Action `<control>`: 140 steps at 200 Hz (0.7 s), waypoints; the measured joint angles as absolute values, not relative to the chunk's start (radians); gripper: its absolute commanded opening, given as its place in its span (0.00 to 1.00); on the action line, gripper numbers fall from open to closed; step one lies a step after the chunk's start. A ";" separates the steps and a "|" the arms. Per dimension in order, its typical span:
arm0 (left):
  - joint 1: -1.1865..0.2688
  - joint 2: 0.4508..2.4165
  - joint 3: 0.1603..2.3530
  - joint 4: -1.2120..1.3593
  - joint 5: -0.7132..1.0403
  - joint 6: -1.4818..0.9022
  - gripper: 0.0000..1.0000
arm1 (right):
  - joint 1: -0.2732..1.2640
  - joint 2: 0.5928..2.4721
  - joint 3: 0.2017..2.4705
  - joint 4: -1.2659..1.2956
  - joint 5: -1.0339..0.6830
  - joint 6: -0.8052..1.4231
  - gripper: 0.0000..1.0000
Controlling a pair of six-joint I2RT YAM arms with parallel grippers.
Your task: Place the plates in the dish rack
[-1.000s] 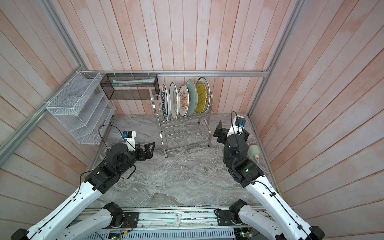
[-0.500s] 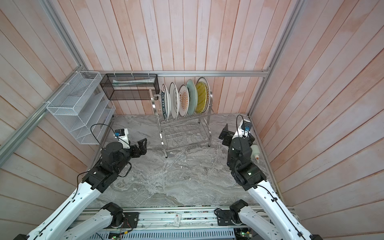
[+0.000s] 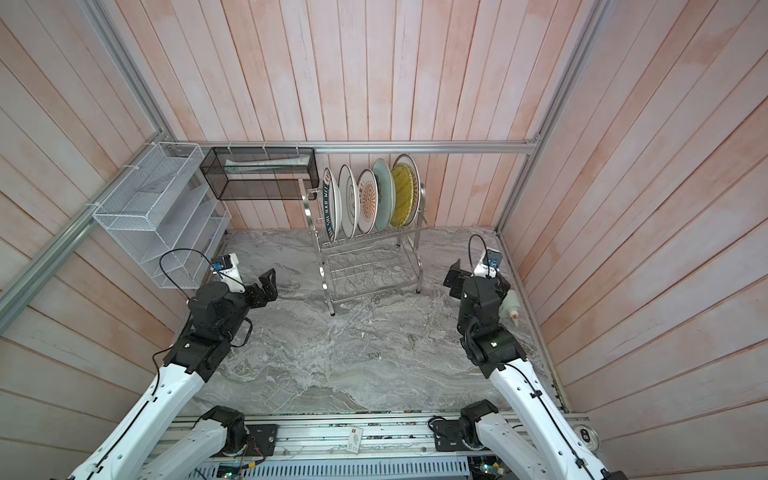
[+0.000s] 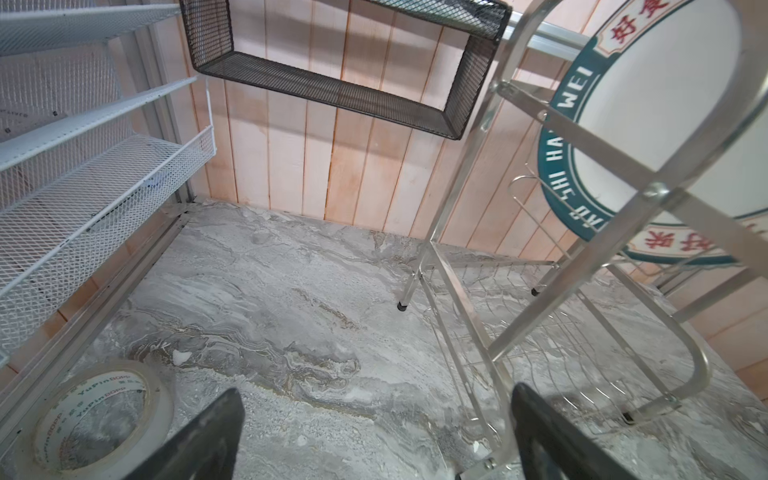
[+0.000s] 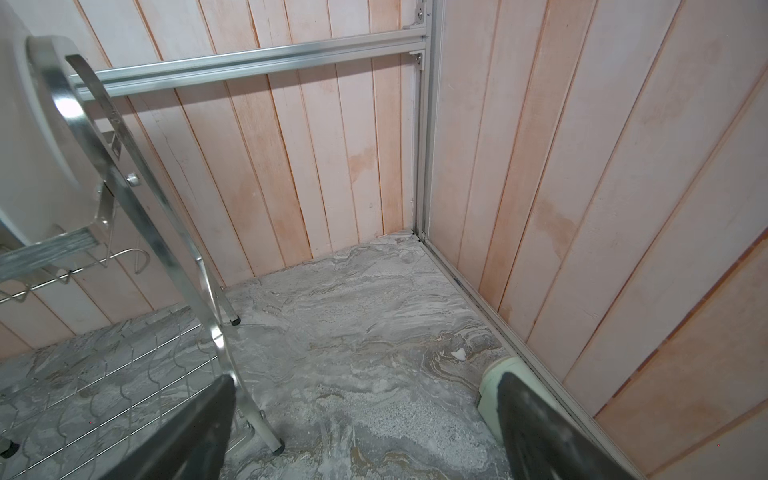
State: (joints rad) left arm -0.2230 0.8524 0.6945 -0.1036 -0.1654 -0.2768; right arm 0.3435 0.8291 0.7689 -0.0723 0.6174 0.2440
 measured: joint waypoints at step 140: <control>0.035 1.068 0.443 0.308 -0.082 -0.277 1.00 | 0.072 0.853 0.546 0.200 0.285 0.215 0.98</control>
